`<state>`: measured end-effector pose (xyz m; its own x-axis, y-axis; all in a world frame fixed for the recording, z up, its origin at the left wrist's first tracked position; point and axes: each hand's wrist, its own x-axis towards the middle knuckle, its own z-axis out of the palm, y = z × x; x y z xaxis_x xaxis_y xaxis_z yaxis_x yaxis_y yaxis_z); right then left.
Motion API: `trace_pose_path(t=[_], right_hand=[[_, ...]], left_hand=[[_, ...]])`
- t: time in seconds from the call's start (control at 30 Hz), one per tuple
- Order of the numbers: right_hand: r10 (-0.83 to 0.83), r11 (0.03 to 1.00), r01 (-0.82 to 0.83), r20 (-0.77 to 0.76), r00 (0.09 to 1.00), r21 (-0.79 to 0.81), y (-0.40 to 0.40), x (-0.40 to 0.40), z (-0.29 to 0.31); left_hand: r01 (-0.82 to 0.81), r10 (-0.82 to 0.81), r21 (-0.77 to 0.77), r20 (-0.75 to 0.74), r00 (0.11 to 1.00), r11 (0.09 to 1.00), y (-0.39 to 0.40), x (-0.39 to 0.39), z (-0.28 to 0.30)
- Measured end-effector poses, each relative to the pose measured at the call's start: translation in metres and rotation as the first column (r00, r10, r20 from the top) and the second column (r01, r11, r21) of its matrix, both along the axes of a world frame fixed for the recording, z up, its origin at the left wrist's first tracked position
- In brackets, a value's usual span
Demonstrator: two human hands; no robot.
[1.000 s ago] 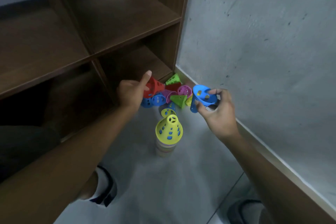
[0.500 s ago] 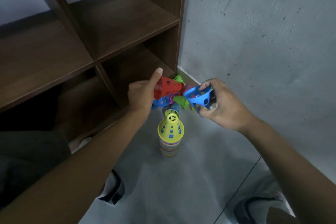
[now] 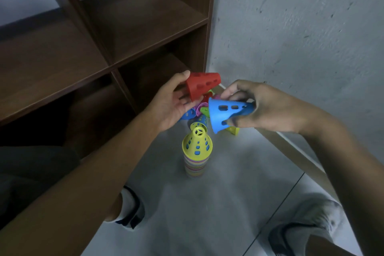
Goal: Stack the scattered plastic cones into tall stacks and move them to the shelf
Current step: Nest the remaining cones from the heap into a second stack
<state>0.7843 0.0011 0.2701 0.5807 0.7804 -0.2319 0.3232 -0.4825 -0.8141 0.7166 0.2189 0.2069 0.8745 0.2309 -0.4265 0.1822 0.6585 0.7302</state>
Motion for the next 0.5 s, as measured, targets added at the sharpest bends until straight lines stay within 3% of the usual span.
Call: trace_pose_path(t=[0.1, 0.3, 0.5], right_hand=[[0.082, 0.996, -0.08, 0.04, 0.996, -0.037, 0.013, -0.011, -0.003], [0.146, 0.987, -0.122, 0.248, 0.958, -0.109, 0.036, -0.024, -0.024], [0.203, 0.976, -0.172, 0.28, 0.938, -0.132, 0.048, -0.036, -0.052]], left_hand=[[0.053, -0.053, 0.024, -0.005, 0.999, 0.998, 0.005, -0.003, -0.005], [0.001, 0.0, 0.019, -0.036, 0.999, 1.0, 0.012, -0.011, -0.005], [0.057, -0.051, 0.099, -0.06, 0.997, 0.993, 0.015, -0.019, -0.003]])
